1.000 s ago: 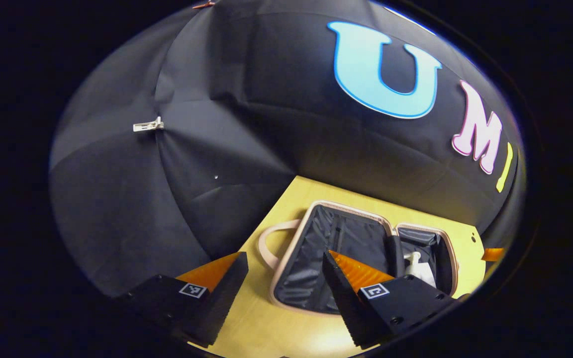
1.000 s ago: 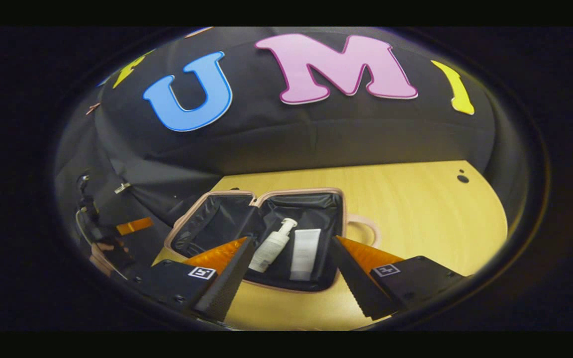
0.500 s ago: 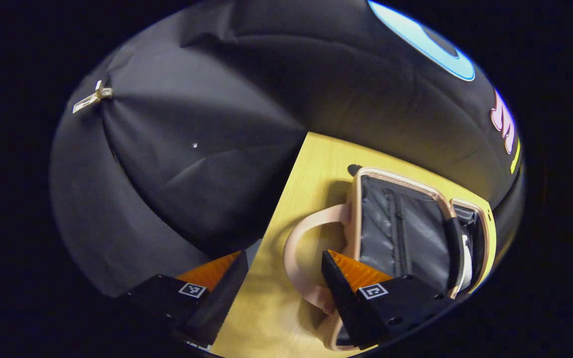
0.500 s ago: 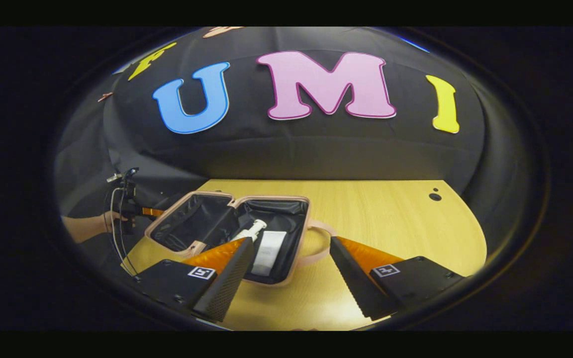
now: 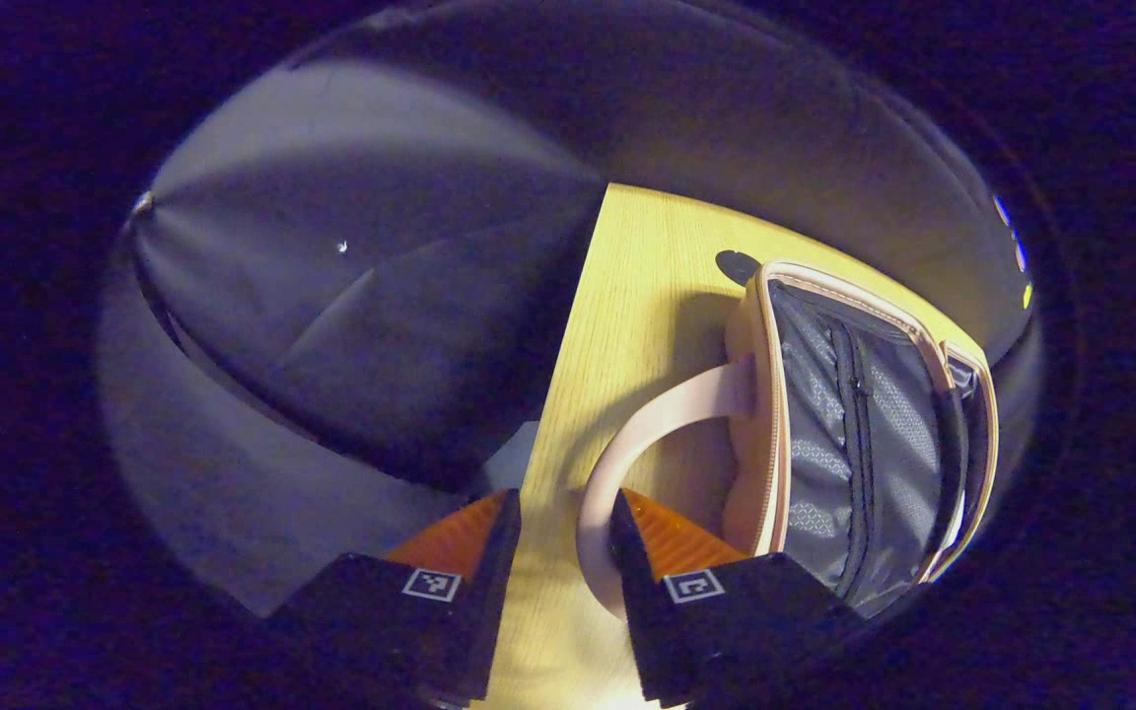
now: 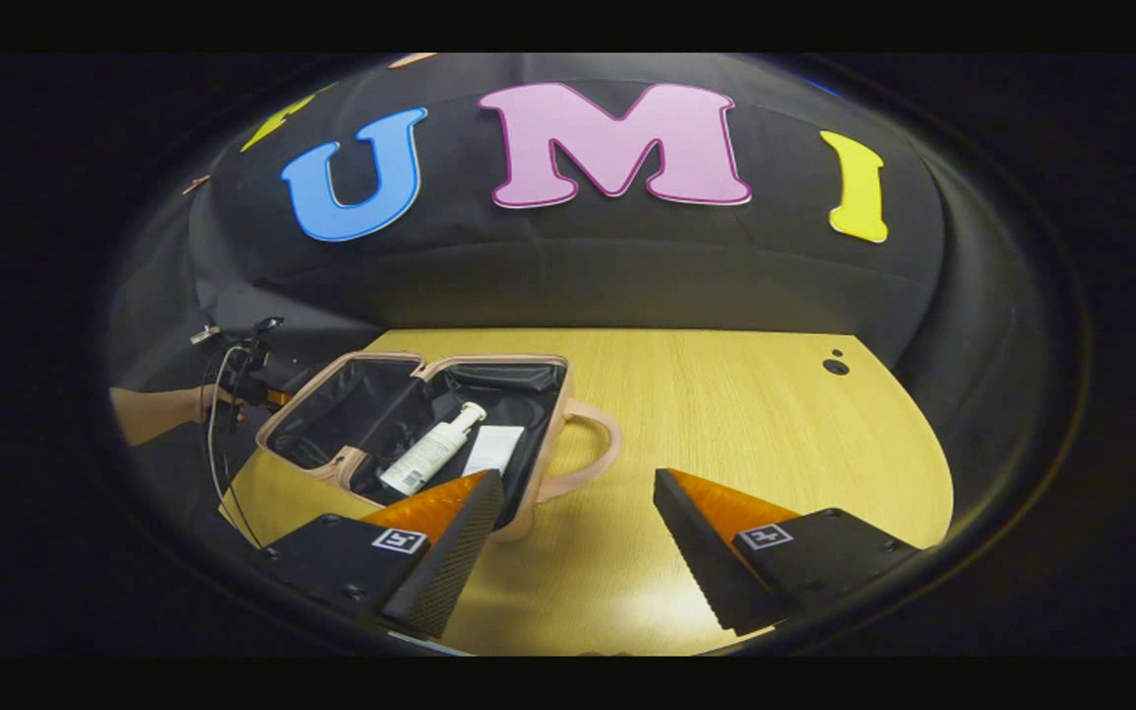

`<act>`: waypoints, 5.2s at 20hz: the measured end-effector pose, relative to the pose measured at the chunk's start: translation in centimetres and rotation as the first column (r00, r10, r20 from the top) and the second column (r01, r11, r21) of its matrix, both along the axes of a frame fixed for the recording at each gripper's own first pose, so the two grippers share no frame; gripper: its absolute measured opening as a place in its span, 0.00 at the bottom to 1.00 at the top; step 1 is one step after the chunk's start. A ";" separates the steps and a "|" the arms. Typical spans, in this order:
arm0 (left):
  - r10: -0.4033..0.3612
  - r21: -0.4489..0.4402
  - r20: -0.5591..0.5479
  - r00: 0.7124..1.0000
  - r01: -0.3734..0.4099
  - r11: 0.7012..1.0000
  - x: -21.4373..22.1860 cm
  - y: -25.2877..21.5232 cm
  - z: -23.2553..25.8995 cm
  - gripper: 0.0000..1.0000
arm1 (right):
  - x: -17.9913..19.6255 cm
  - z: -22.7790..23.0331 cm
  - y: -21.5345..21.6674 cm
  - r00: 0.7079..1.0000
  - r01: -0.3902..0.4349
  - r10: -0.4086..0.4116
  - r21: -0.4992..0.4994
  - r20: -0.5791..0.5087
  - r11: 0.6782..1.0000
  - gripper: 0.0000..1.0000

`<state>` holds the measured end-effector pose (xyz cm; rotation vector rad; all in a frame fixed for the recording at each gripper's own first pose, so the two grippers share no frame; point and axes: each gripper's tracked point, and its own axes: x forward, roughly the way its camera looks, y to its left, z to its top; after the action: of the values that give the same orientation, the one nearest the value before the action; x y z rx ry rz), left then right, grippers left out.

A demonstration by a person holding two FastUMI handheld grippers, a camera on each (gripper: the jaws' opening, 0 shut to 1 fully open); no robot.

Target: First open the suitcase, pack the skin care products into it, and then close the suitcase.

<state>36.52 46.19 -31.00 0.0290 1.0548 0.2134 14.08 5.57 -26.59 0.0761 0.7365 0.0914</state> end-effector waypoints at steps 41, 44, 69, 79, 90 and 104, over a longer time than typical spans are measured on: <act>-0.313 -0.260 0.481 0.819 0.474 0.841 -6.1 -53.3 17.8 0.10 | -9.0 13.9 -17.4 0.946 0.199 -0.192 0.001 0.260 0.980 0.98; -0.316 -0.216 0.416 0.853 0.430 0.877 -6.1 -55.1 11.7 0.10 | -7.5 13.0 -19.0 0.955 0.153 -0.151 0.010 0.255 0.988 0.98; -0.237 0.112 0.803 0.547 0.253 0.961 -30.5 -47.6 38.3 0.96 | -12.2 19.2 -11.1 0.910 0.086 -0.091 0.031 0.405 0.996 0.98; -0.286 0.171 0.818 0.499 0.265 0.949 -32.6 -45.6 40.3 0.96 | -13.6 23.5 -12.0 0.865 0.174 -0.180 0.056 0.468 0.983 0.98; -0.296 0.158 0.807 0.510 0.297 0.942 -31.6 -46.3 39.3 0.96 | -13.3 24.8 -13.7 0.837 0.220 -0.199 0.021 0.510 0.975 0.97; -0.289 0.158 0.803 0.522 0.282 0.946 -30.8 -45.3 38.9 0.96 | -12.9 24.9 -13.6 0.833 0.227 -0.194 0.000 0.519 0.974 0.98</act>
<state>5.70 0.93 7.95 0.1015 0.0796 -0.0871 1.21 -8.04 -1.67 0.0696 0.1853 -0.1219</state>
